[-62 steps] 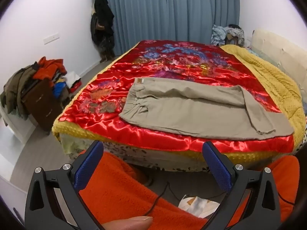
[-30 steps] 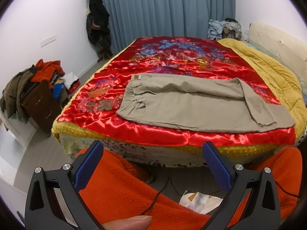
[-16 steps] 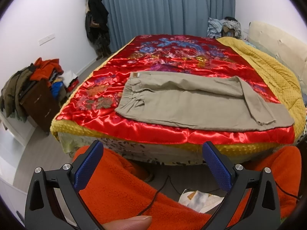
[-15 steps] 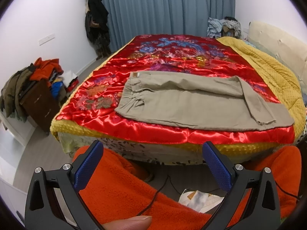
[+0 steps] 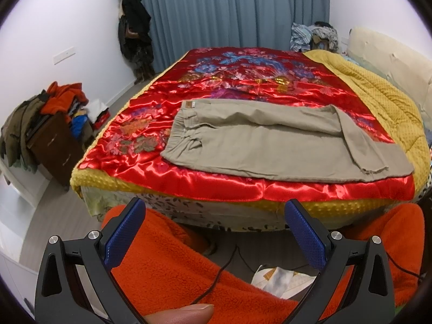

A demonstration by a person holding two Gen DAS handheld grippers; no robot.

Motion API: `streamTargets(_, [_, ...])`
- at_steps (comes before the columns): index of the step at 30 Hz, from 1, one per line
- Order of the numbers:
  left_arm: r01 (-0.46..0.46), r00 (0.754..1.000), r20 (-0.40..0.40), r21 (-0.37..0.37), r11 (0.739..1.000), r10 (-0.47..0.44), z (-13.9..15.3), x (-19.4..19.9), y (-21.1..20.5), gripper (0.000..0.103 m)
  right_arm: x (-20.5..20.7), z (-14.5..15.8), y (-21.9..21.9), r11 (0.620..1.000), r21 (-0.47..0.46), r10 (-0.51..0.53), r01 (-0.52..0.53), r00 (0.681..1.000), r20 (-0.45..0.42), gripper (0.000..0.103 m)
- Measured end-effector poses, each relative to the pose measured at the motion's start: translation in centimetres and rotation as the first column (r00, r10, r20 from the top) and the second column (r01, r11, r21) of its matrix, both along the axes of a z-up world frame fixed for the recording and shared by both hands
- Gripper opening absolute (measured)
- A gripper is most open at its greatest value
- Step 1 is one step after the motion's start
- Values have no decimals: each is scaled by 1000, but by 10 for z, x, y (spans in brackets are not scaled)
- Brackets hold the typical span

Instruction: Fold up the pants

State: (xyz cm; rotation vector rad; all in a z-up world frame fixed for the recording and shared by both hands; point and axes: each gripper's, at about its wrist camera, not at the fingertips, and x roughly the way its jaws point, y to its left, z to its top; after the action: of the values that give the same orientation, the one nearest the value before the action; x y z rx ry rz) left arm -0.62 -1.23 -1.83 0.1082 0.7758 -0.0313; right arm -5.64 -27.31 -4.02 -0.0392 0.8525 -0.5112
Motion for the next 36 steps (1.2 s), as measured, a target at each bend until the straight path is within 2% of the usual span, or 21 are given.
streamTargets(36, [24, 1000, -15, 20, 1000, -23, -6, -2, -6, 103, -2, 0, -2, 999, -39, -14, 14, 1000, -15, 103])
